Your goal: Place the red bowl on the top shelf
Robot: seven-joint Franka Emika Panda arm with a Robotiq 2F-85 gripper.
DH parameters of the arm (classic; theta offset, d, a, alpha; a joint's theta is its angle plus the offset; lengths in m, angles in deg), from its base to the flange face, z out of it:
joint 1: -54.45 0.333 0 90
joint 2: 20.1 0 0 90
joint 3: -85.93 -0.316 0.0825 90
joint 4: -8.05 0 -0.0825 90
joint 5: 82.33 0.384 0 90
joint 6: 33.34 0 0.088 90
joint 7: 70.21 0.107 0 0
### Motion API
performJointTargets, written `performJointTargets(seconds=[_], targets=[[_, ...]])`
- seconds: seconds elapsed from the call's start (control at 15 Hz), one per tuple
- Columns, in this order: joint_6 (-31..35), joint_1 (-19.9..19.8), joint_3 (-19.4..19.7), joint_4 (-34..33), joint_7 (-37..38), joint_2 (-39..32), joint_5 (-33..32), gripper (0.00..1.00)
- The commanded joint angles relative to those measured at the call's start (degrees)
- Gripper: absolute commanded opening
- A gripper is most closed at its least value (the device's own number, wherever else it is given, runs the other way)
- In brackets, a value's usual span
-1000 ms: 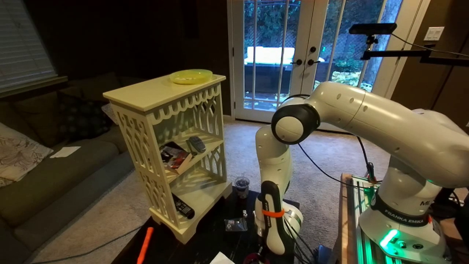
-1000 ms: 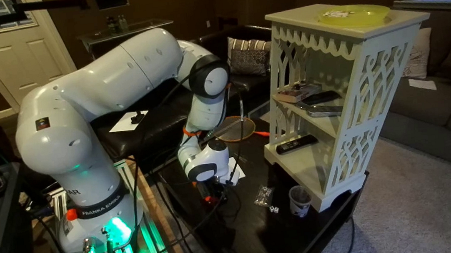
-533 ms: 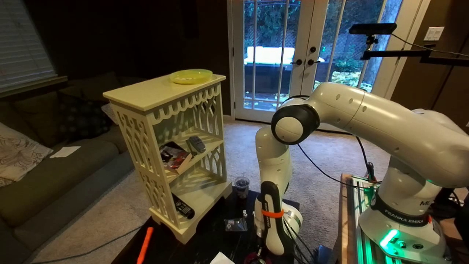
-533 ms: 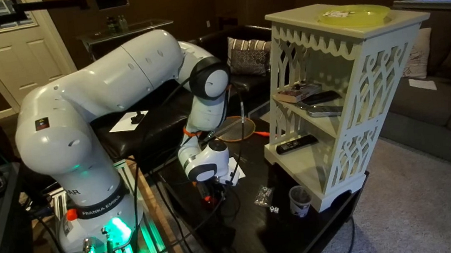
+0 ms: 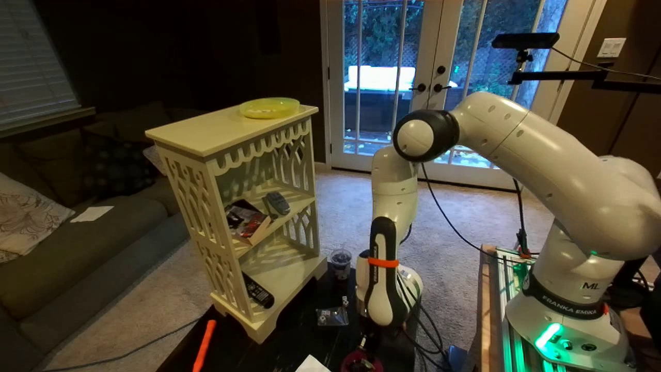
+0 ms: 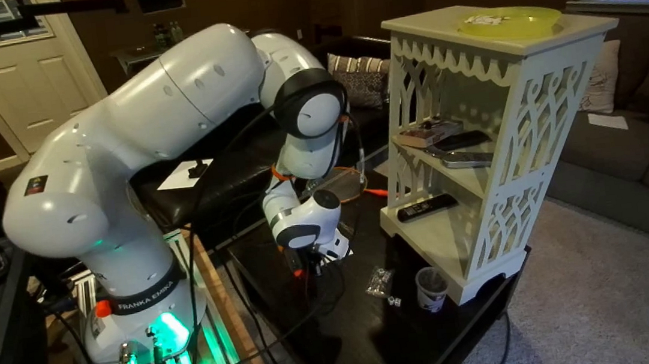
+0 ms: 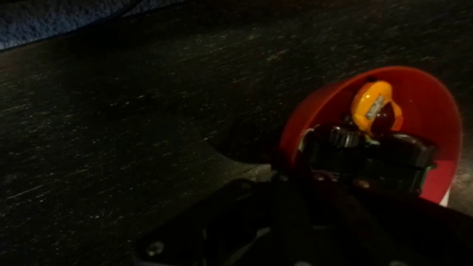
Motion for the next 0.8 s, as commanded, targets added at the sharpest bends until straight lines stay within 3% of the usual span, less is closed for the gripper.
performJointTargets(seconds=[0.0, 0.2, 0.33, 0.73], targets=[[-11.65, -13.86, -7.65, 4.7, -2.38, 8.6, -2.02, 0.01], [-18.94, -20.84, -13.19, 6.36, -5.13, 14.54, 1.82, 0.01], [-21.81, -23.07, -15.61, 9.2, -6.29, 19.47, 3.58, 0.01], [-20.08, -20.87, -17.58, 21.93, -5.24, 35.67, 8.91, 0.01]])
